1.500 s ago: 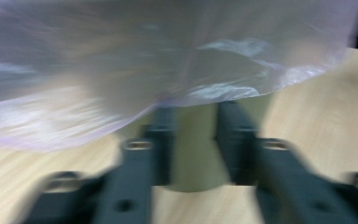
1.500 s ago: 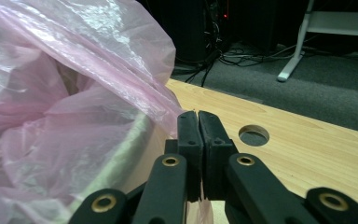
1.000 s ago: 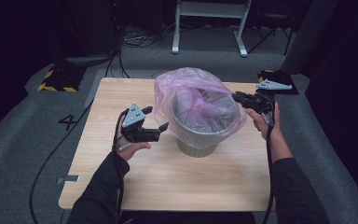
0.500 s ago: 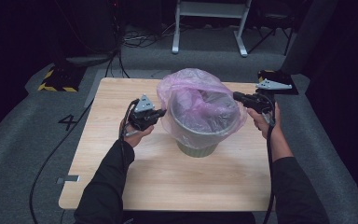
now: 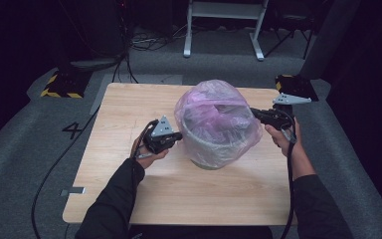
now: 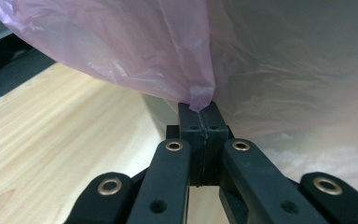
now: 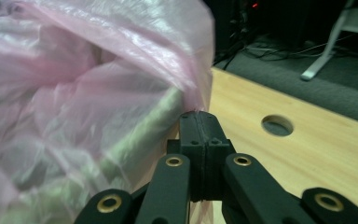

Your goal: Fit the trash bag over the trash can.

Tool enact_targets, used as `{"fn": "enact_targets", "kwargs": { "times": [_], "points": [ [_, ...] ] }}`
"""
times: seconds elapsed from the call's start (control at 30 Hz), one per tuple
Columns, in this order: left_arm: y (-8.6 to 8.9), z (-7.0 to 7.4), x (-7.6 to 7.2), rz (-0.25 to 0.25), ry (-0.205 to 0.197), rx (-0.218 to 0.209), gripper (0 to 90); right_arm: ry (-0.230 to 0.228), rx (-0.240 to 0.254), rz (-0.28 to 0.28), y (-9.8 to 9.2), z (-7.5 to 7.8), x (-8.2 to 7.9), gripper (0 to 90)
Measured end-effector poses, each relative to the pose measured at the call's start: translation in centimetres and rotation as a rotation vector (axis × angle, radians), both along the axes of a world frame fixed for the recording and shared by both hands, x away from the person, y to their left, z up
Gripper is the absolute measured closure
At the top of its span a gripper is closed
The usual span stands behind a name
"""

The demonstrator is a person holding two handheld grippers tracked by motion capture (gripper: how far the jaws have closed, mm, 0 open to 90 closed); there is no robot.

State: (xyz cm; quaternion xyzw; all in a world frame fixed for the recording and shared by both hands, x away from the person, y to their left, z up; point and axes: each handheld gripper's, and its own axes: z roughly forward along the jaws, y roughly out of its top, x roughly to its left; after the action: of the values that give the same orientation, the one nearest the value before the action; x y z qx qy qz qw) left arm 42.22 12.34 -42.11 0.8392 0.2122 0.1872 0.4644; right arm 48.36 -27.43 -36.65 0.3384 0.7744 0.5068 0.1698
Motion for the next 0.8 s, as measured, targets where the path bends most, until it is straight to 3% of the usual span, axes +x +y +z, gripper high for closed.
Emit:
{"fn": "enact_targets", "kwargs": {
  "times": [0.13, 0.23, 0.5, 0.53, 0.57, 0.6, 0.67, 0.7, 0.73, 0.8],
  "points": [
    [-0.4, -0.8, -1.9, -0.030, -0.013, 0.070, 90.0, 0.004, -0.007, 0.029, -0.2, -0.6, -0.9, 90.0],
    [-0.2, -1.1, -2.8, -0.043, -0.011, 0.074, 90.0, -0.001, -0.003, 0.038, -0.3, -0.8, -1.4, 90.0],
    [1.1, -1.2, -3.9, 0.022, -0.041, 0.120, 89.9, -0.019, -0.008, 0.012, -0.9, -0.6, -1.9, 90.0],
    [1.5, -1.0, -3.9, 0.044, -0.047, 0.106, 87.3, -0.027, -0.008, 0.003, -1.0, -0.4, -1.8, 90.0],
    [2.0, -0.7, -3.8, 0.058, -0.042, 0.081, 75.1, -0.039, -0.002, -0.007, -1.1, -0.1, -1.8, 90.0],
    [2.4, -0.3, -3.8, 0.053, -0.042, 0.058, 68.6, -0.049, 0.010, -0.015, -1.2, 0.2, -1.7, 89.6],
    [3.2, 0.6, -3.7, 0.094, -0.043, 0.019, 49.8, -0.061, 0.024, -0.033, -1.3, 0.8, -1.6, 89.1],
    [3.6, 1.0, -3.6, 0.098, -0.037, -0.012, 43.0, -0.069, 0.030, -0.036, -1.4, 1.0, -1.5, 89.1],
    [4.3, 1.7, -3.4, 0.086, -0.019, -0.073, 37.0, -0.073, 0.031, -0.039, -1.4, 1.2, -1.4, 88.9],
    [4.9, 2.7, -3.4, 0.093, -0.023, -0.140, 28.8, -0.081, 0.033, -0.045, -1.2, 1.6, -1.2, 88.4]
  ]
}}
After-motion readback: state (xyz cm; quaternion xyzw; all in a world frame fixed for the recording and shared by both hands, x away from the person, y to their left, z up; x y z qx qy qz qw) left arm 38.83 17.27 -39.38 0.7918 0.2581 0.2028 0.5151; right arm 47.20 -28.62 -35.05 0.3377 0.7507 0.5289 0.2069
